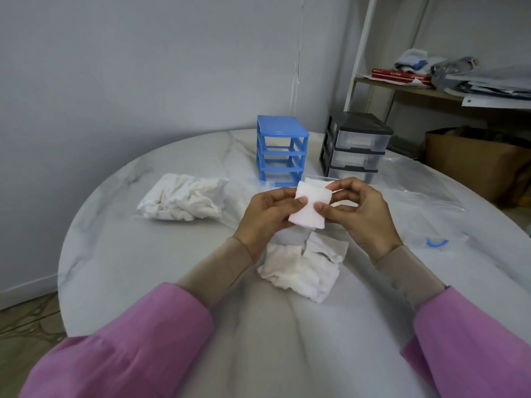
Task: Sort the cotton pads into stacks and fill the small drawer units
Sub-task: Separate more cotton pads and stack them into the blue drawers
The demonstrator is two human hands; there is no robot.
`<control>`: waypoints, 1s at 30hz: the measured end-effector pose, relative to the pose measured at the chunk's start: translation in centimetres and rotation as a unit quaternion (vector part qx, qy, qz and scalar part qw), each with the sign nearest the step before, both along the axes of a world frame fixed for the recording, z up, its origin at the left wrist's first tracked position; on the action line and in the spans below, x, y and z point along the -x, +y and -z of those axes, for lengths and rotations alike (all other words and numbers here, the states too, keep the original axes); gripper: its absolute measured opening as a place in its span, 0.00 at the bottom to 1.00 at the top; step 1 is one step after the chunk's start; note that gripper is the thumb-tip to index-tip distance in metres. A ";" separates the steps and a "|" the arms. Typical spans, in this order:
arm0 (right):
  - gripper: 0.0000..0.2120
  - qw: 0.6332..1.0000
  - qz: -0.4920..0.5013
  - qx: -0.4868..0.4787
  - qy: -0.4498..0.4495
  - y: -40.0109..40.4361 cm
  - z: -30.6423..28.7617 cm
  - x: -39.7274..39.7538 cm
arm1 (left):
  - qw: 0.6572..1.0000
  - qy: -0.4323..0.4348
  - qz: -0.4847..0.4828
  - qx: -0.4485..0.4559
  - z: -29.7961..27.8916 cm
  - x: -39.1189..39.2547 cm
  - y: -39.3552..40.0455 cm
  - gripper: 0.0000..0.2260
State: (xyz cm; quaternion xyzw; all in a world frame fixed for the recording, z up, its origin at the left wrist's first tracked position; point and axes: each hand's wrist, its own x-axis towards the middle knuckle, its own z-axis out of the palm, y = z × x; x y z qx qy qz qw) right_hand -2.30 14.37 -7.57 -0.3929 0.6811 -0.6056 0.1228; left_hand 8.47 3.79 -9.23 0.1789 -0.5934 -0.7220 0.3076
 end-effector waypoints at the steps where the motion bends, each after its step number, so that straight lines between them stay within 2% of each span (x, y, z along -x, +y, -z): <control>1: 0.13 1.000 0.000 -0.001 0.003 0.0 0.0 0.0 | 1.000 0.002 -0.004 0.009 0.1 0.0 0.0 0.11; 5: 0.12 0.999 0.000 -0.015 0.029 0.1 0.2 0.2 | 0.999 0.018 -0.029 0.025 0.0 -0.1 -0.1 0.13; 9: 0.11 0.984 -0.038 -0.092 0.146 0.5 -0.1 0.3 | 0.998 0.035 -0.047 0.038 -0.1 -0.2 -0.3 0.11; 13: 0.11 0.929 -0.106 -0.219 0.280 1.0 -0.5 0.4 | 0.997 0.055 -0.033 0.040 0.0 -0.4 -0.3 0.11; 15: 0.12 0.895 -0.140 -0.287 0.311 1.2 -0.5 0.6 | 0.997 0.062 -0.023 0.046 0.0 -0.5 -0.4 0.12; 17: 0.13 0.878 -0.158 -0.315 0.323 1.3 -0.3 0.7 | 0.996 0.064 -0.019 0.052 0.1 -0.5 -0.5 0.12; 23: 0.10 0.883 -0.127 -0.279 0.357 1.1 -0.1 0.7 | 0.996 0.059 -0.023 0.058 0.2 -0.4 -0.6 0.10; 27: 0.09 0.903 -0.093 -0.223 0.356 1.0 0.1 0.5 | 0.993 0.054 -0.047 0.097 0.2 -0.5 -0.9 0.12; 30: 0.09 0.937 -0.082 -0.137 0.310 0.9 -0.4 0.2 | 0.992 0.046 -0.055 0.104 0.3 -0.4 -0.8 0.13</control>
